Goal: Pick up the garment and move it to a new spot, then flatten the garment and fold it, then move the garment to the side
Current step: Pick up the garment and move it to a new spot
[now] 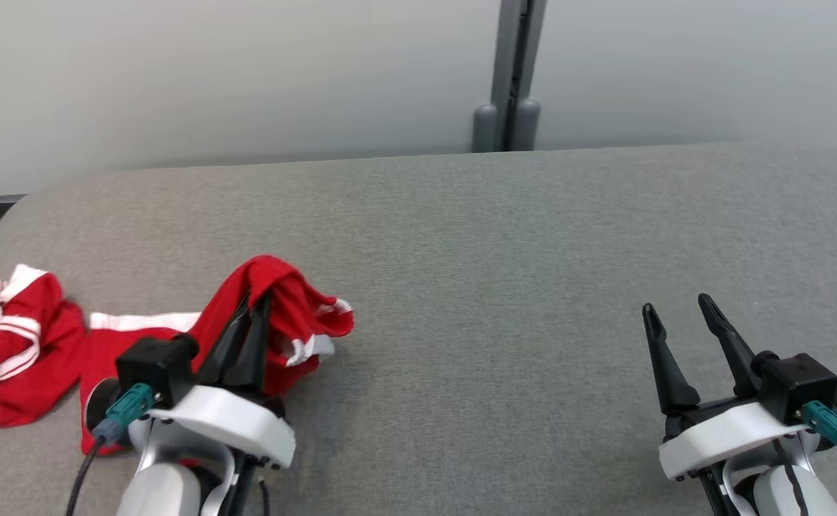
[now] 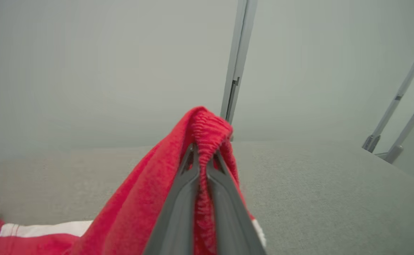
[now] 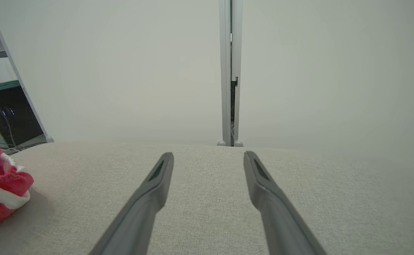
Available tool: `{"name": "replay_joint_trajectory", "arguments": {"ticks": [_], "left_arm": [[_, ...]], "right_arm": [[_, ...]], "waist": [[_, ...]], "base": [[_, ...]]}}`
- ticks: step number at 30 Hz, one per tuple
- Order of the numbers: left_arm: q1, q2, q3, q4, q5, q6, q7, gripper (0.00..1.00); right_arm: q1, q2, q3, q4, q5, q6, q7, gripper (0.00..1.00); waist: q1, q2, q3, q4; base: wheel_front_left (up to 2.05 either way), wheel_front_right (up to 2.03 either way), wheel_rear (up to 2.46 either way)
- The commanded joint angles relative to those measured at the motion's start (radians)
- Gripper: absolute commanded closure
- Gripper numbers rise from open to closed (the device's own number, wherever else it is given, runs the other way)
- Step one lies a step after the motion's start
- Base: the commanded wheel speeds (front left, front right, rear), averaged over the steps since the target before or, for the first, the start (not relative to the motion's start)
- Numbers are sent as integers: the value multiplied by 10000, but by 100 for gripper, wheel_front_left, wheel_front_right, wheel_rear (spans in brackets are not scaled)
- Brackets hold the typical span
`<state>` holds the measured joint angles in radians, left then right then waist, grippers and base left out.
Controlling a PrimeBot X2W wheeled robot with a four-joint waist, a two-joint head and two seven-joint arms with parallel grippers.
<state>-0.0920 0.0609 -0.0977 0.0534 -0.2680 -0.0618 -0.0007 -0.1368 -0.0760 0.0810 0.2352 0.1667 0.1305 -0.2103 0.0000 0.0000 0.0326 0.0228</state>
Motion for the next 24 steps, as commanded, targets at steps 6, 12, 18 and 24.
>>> {"name": "replay_joint_trajectory", "arguments": {"ticks": [6,12,18,24], "left_arm": [[-1374,-57,-1315,601,-146,-229,152,100],[-2840,-79,-2929,1809,-586,-411,271,100],[-4370,-70,-4873,3043,-1513,-319,537,100],[-4932,-71,-5669,4138,-2123,-148,658,100]], "right_arm": [[-354,-41,2,-6,119,4,-51,0],[-606,18,-89,124,267,5,-181,0],[-980,135,33,295,464,4,-380,0],[-1055,191,80,498,642,5,-489,0]], "waist": [[0,0,904,-1716],[0,0,1576,-2811],[0,0,2305,-3819],[0,0,2619,-4113]], "base": [[0,0,0],[0,0,0],[0,0,0],[0,0,0]]}}
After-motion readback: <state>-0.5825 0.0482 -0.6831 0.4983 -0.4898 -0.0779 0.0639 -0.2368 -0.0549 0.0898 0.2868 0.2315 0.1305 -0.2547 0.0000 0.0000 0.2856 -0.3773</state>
